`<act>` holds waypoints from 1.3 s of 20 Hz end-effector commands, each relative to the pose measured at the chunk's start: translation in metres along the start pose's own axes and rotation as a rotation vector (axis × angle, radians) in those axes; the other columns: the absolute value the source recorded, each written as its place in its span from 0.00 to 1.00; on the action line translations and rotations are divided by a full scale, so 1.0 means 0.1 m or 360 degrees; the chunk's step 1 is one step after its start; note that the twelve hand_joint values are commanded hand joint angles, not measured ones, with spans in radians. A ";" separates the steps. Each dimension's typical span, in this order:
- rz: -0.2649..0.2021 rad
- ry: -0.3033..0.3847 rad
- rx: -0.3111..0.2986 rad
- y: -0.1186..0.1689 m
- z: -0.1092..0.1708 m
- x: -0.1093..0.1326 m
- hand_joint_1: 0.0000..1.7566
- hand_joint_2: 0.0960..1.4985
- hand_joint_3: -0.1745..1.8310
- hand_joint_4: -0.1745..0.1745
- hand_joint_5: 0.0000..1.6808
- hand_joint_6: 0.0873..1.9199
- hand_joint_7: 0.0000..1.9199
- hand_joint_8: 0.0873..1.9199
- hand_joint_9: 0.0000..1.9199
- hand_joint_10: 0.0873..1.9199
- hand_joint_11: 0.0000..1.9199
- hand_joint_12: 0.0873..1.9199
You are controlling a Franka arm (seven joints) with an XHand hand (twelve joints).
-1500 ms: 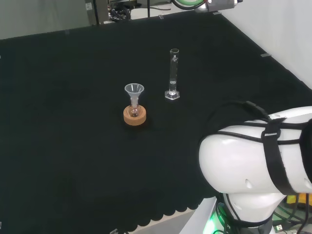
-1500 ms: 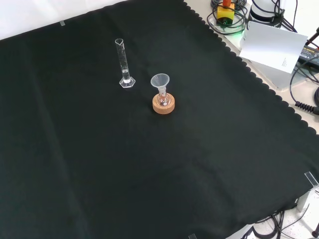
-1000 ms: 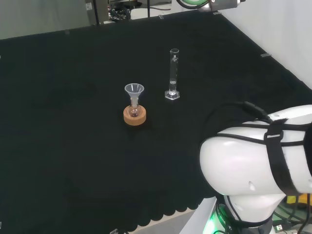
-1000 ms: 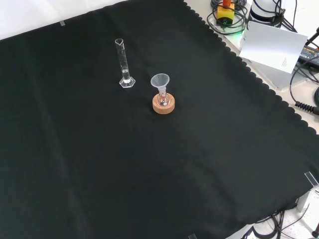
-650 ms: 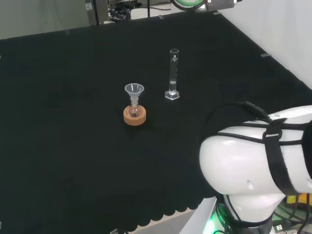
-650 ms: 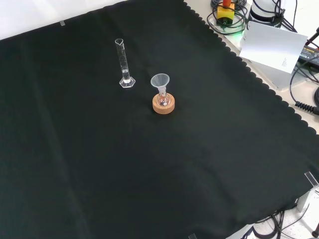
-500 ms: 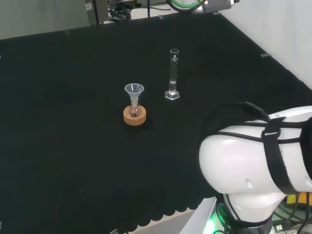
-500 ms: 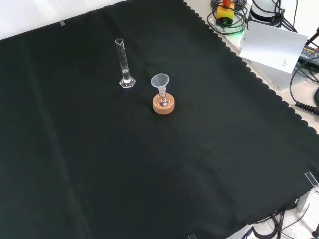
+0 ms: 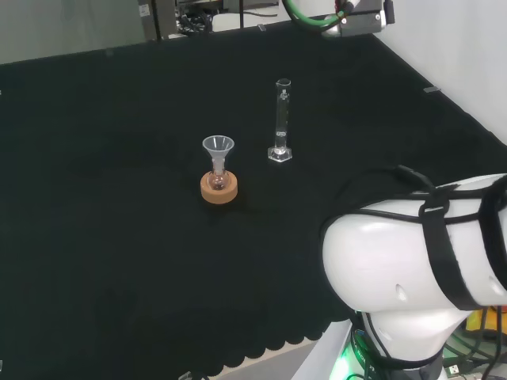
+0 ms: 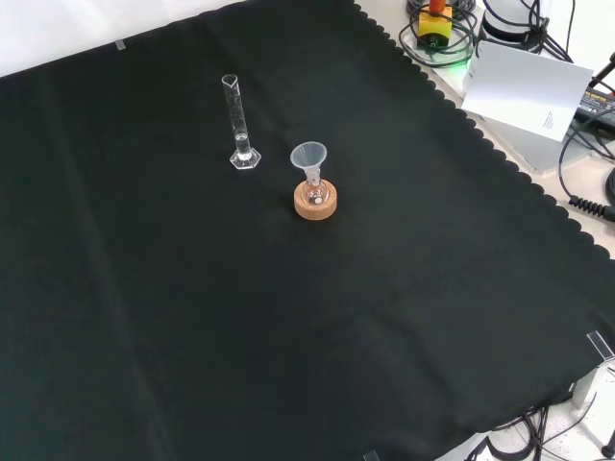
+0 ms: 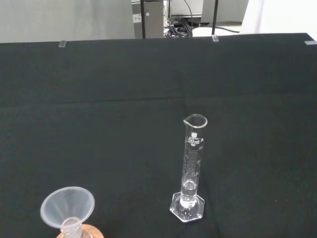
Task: Pick up the graduated cylinder.
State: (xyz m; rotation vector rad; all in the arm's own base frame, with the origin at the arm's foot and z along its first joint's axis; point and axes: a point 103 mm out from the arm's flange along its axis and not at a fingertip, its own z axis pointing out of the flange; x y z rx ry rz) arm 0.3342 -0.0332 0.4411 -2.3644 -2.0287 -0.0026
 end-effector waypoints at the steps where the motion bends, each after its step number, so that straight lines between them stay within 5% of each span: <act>1: -0.0010 0.0109 -0.0016 0.46 0.48 -0.38 0.08 0.88 0.10 0.36 0.22 0.00 0.06 0.28 0.27 0.05 0.06 0.71; 4: -0.0028 0.0153 -0.0019 0.75 0.68 -0.55 0.12 0.86 0.09 0.36 0.22 0.00 0.07 0.30 0.22 0.23 0.08 0.71; 7: -0.0065 0.0181 -0.0026 1.03 0.87 -0.69 0.16 0.84 0.08 0.36 0.22 0.00 0.08 0.31 0.21 0.30 0.09 0.71; 15: -0.0192 0.0332 -0.0024 1.54 1.28 -0.84 0.22 0.80 0.07 0.36 0.22 0.00 0.10 0.32 0.22 0.32 0.11 0.71; 26: -0.0300 0.0422 0.0011 1.60 1.64 -0.90 0.29 0.75 0.05 0.37 0.23 0.00 0.11 0.33 0.23 0.32 0.13 0.70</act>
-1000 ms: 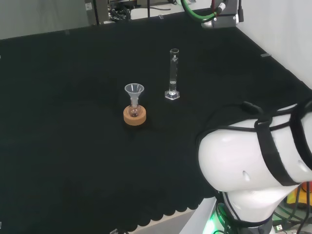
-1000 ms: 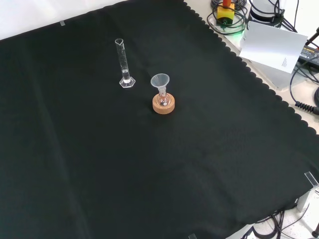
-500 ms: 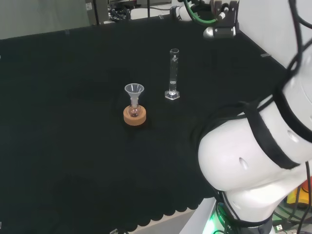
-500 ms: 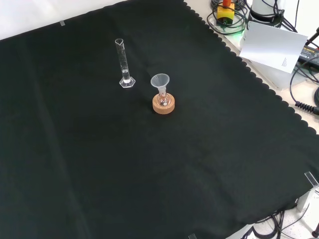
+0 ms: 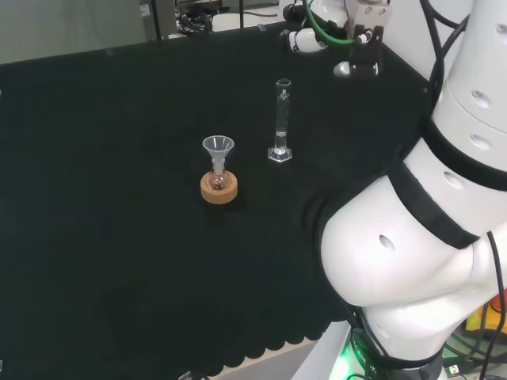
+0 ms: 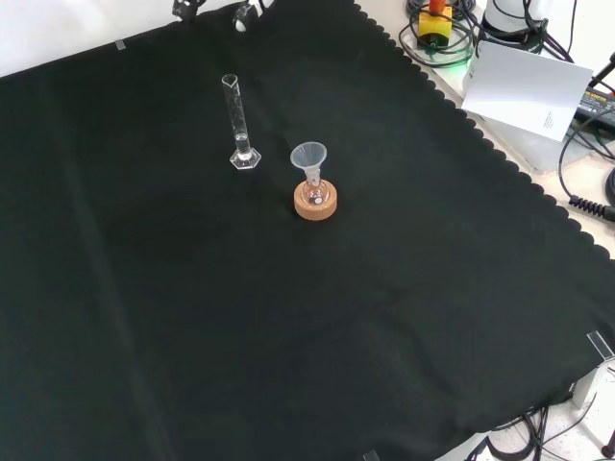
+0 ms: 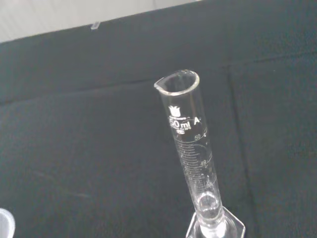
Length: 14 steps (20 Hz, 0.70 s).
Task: Pick up the graduated cylinder.
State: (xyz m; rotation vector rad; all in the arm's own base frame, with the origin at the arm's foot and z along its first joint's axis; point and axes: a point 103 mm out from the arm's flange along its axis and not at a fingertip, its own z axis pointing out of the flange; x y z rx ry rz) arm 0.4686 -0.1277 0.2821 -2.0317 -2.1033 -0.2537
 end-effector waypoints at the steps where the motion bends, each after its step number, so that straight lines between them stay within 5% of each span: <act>1: -0.0003 0.0027 -0.0028 0.06 0.06 -0.19 0.29 0.75 0.05 0.37 0.23 0.00 0.11 0.33 0.23 0.32 0.13 0.70; 6: -0.0009 0.0070 -0.0004 0.04 0.13 -0.25 0.30 0.75 0.04 0.36 0.24 0.00 0.16 0.33 0.26 0.31 0.14 0.70; 14: -0.0079 0.0304 0.0027 0.01 0.31 -0.32 0.42 0.72 0.02 0.35 0.27 0.00 0.18 0.33 0.28 0.30 0.15 0.70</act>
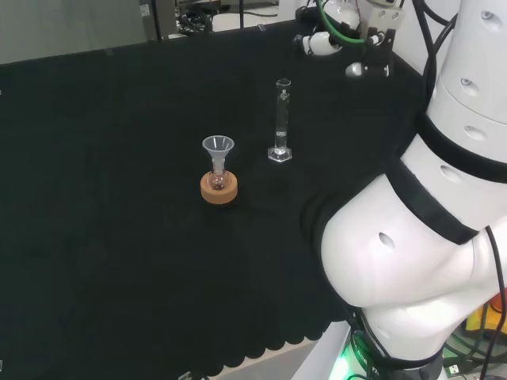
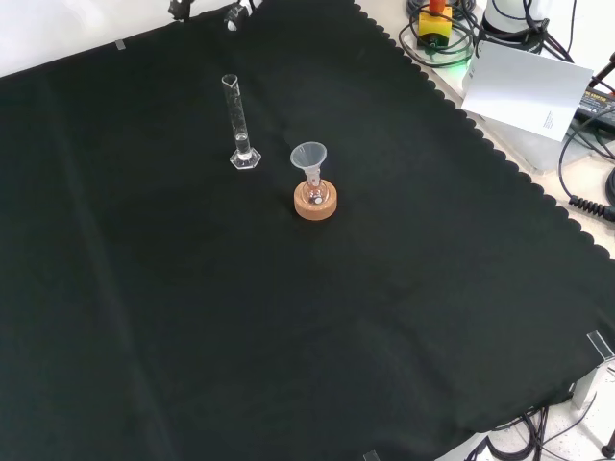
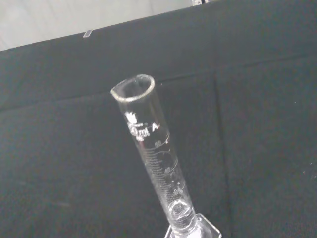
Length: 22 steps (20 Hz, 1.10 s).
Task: Pick up the graduated cylinder.
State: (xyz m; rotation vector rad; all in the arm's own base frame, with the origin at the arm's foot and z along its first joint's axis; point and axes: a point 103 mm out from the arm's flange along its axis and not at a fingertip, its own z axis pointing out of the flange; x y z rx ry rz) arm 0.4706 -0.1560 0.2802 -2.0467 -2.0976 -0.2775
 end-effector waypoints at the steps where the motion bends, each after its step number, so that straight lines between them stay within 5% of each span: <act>1: -0.0105 0.0317 0.0068 -0.02 0.39 -0.05 0.43 0.72 0.01 0.34 0.28 0.00 0.18 0.33 0.28 0.30 0.15 0.70; 15: -0.0137 0.0356 0.0168 -0.02 0.65 -0.10 0.47 0.70 0.00 0.34 0.29 0.00 0.16 0.32 0.27 0.29 0.14 0.69; 22: -0.0169 0.0511 0.0126 -0.04 0.81 -0.16 0.51 0.68 0.00 0.34 0.34 0.00 0.22 0.32 0.34 0.27 0.18 0.68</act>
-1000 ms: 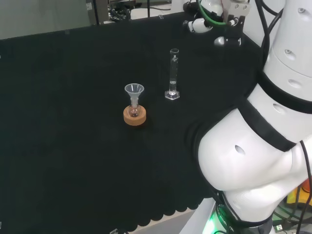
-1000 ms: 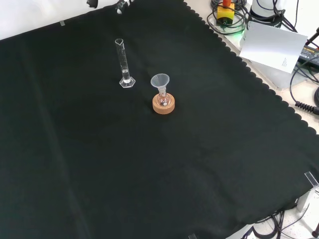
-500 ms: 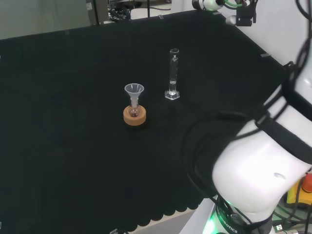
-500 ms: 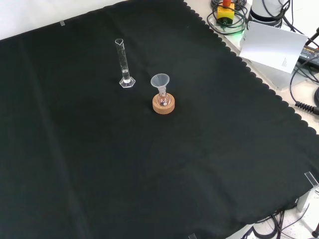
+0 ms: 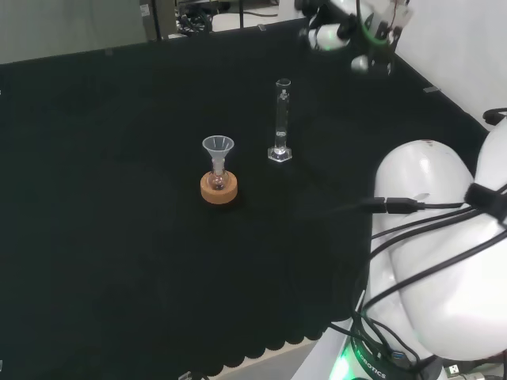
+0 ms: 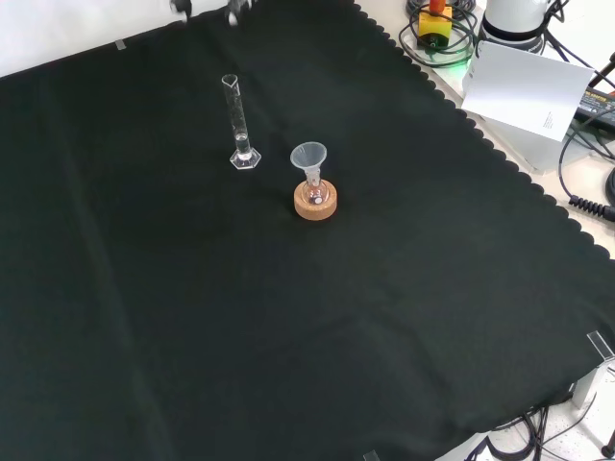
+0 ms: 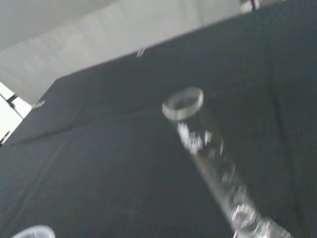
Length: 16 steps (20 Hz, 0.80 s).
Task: Pick up the graduated cylinder.
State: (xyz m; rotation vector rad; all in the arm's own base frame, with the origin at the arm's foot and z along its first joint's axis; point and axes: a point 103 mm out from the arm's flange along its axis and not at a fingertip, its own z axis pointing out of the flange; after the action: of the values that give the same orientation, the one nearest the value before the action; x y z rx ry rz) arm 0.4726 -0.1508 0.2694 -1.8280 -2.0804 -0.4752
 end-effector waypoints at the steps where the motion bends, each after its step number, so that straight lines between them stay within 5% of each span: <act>1: -0.0002 0.0216 0.0118 -0.08 0.67 -0.33 0.52 0.68 0.00 0.34 0.35 0.00 0.23 0.32 0.34 0.26 0.19 0.68; 16: -0.0100 0.0526 0.0103 -0.05 1.01 -0.55 0.53 0.65 0.00 0.35 0.33 0.00 0.21 0.29 0.34 0.24 0.19 0.67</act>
State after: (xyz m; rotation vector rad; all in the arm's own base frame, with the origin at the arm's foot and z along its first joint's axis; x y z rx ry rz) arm 0.4706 -0.1530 0.1826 -1.6204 -1.9449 -0.6042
